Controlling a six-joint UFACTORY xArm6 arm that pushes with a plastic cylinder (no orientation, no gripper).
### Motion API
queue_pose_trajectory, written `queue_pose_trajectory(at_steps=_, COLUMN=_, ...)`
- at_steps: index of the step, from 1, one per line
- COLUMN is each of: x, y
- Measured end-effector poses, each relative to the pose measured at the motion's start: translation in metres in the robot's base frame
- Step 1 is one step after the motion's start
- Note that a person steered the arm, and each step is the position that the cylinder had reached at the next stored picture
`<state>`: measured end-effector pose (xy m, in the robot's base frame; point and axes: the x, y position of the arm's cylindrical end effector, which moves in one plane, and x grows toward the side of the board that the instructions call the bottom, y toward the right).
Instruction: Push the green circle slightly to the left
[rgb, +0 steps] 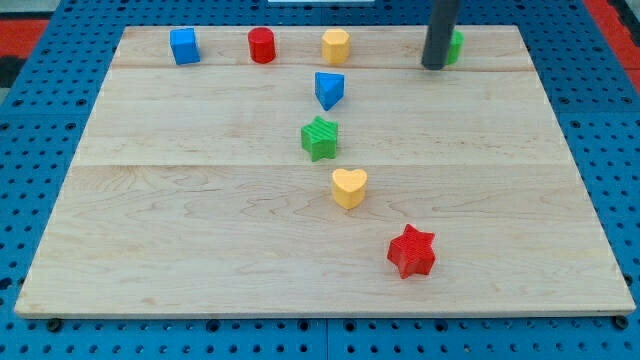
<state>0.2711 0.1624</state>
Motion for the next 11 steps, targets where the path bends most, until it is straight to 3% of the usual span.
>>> queue_pose_trajectory(at_steps=2, x=-0.032, y=0.048)
queue_pose_trajectory(at_steps=5, x=-0.041, y=0.004)
queue_pose_trajectory(at_steps=6, x=-0.035, y=0.042)
queue_pose_trajectory(at_steps=9, x=0.001, y=0.040)
queue_pose_trajectory(at_steps=11, x=0.012, y=-0.034)
